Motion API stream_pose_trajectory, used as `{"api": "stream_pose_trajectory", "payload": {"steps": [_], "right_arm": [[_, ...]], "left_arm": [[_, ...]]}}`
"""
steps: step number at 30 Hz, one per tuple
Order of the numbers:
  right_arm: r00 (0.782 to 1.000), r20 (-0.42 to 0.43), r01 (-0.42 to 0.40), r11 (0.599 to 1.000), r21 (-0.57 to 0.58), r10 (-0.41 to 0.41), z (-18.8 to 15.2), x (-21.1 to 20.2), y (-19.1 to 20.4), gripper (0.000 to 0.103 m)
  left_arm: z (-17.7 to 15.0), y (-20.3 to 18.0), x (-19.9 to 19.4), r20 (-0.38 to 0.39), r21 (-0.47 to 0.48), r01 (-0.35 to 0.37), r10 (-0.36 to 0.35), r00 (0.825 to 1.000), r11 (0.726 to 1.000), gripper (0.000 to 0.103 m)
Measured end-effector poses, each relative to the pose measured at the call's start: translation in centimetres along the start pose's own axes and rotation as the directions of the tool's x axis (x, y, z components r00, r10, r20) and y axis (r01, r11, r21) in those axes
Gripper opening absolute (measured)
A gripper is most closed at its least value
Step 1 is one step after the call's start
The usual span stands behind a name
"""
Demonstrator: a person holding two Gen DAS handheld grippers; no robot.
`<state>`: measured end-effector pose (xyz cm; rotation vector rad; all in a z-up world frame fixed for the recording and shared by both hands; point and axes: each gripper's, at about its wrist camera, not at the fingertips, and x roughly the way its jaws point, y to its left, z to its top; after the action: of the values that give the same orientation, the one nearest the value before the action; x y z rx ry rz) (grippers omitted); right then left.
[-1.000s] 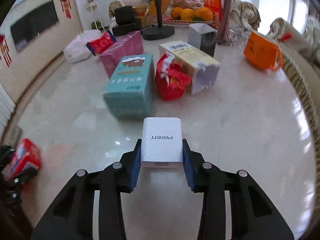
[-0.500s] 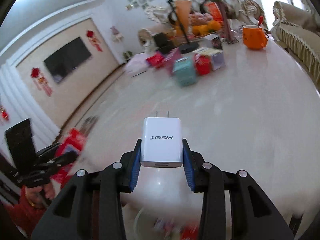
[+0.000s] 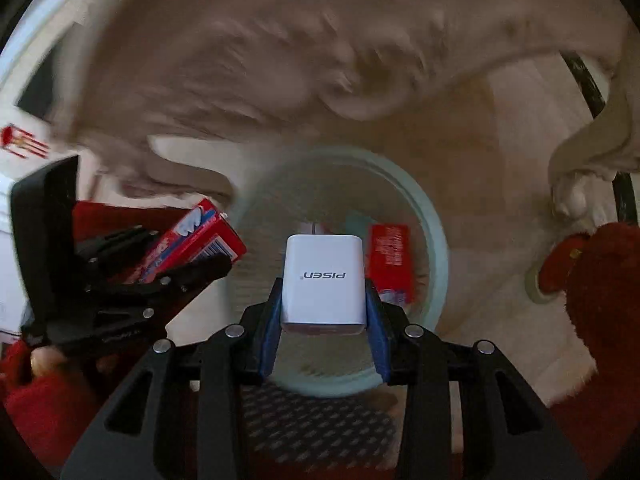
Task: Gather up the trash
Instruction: 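Carry the charger and toothpaste box down over the wastebasket, then open both tools to drop the charger and toothpaste box in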
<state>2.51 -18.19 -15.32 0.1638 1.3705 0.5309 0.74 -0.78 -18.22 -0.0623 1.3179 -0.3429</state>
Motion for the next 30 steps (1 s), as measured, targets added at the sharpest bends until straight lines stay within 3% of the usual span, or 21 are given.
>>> {"api": "stream_pose_trajectory", "payload": {"steps": [3,8,11,13,15,18,30], "right_arm": [[0.999,-0.031,0.024,0.999,0.028,-0.023,0.8,2.9,-0.6,0.036],[0.997,-0.063,0.040,0.999,0.004,-0.040,0.4,4.0,-0.1,0.036],[0.996,-0.069,0.047,0.999,-0.017,-0.048,-0.2,4.2,0.6,0.036],[0.996,-0.073,0.045,0.999,-0.027,-0.047,-1.2,4.0,-0.2,0.037],[0.995,-0.077,0.059,0.998,-0.027,-0.061,-1.2,4.2,-0.2,0.043],[0.994,-0.053,0.097,0.995,-0.027,-0.098,-1.1,4.0,-0.4,0.066],[0.995,-0.022,0.099,0.995,0.009,-0.099,-1.1,3.1,-1.1,0.066]], "left_arm": [[0.1,0.4,2.1,-0.041,-0.044,0.009,-0.010,0.999,0.999,0.049],[-0.4,0.1,2.3,-0.046,-0.032,-0.008,0.006,0.999,0.999,0.049],[-0.5,0.1,3.0,-0.070,-0.044,-0.017,0.014,0.997,0.999,0.054],[-0.7,0.3,3.3,-0.083,-0.045,-0.051,0.047,0.995,0.998,0.076],[-0.6,0.1,3.4,-0.079,-0.030,-0.099,0.096,0.992,0.995,0.084],[-0.7,0.7,3.2,-0.073,-0.042,-0.105,0.102,0.992,0.994,0.084],[-0.7,1.0,2.7,-0.062,-0.066,-0.072,0.068,0.996,0.995,0.084]]}}
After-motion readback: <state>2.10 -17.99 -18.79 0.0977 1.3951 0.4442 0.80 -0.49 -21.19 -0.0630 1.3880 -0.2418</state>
